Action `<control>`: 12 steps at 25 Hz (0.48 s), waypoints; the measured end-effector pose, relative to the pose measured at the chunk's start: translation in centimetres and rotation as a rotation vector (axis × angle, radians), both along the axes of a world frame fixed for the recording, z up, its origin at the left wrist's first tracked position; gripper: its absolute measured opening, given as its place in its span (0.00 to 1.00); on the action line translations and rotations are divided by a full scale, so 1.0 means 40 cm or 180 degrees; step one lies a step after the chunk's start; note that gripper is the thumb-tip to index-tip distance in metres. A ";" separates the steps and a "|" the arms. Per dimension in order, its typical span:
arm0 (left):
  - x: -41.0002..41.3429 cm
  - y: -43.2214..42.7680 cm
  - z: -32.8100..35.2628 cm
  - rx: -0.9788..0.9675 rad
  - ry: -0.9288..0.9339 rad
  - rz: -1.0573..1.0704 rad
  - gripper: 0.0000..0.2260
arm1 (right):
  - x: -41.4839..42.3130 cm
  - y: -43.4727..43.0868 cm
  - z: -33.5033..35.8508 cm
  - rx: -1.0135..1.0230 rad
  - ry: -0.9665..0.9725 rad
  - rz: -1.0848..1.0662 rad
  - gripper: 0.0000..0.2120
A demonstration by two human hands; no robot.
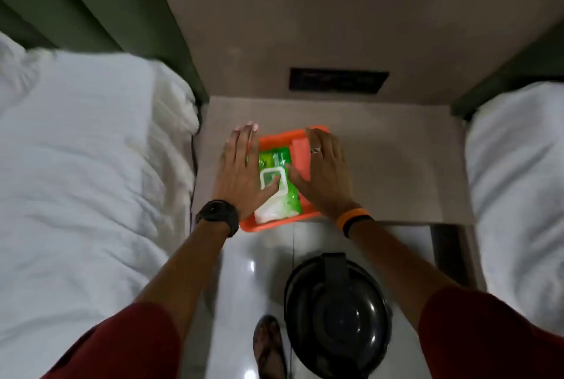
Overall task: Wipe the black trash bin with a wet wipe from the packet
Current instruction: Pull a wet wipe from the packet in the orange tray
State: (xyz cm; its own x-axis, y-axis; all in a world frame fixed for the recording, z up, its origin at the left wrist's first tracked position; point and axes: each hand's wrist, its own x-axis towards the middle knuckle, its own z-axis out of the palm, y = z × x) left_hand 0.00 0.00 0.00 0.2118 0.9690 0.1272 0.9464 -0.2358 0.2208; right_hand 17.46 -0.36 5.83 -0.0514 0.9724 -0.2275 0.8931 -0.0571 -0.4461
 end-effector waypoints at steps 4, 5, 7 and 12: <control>-0.039 0.014 -0.225 -0.0944 0.0085 -0.0284 0.49 | -0.049 -0.003 -0.290 -0.0315 0.0274 -0.0178 0.25; -0.041 0.023 -0.263 -0.1132 0.0096 -0.0367 0.49 | -0.063 -0.002 -0.345 -0.0338 0.0452 -0.0322 0.24; -0.034 0.043 -0.305 -0.1421 0.0033 -0.0473 0.47 | -0.087 0.002 -0.408 -0.0380 0.0905 -0.0719 0.25; -0.005 0.073 -0.352 -0.1489 0.0006 -0.0455 0.42 | -0.111 0.037 -0.473 -0.0363 0.1896 -0.1867 0.34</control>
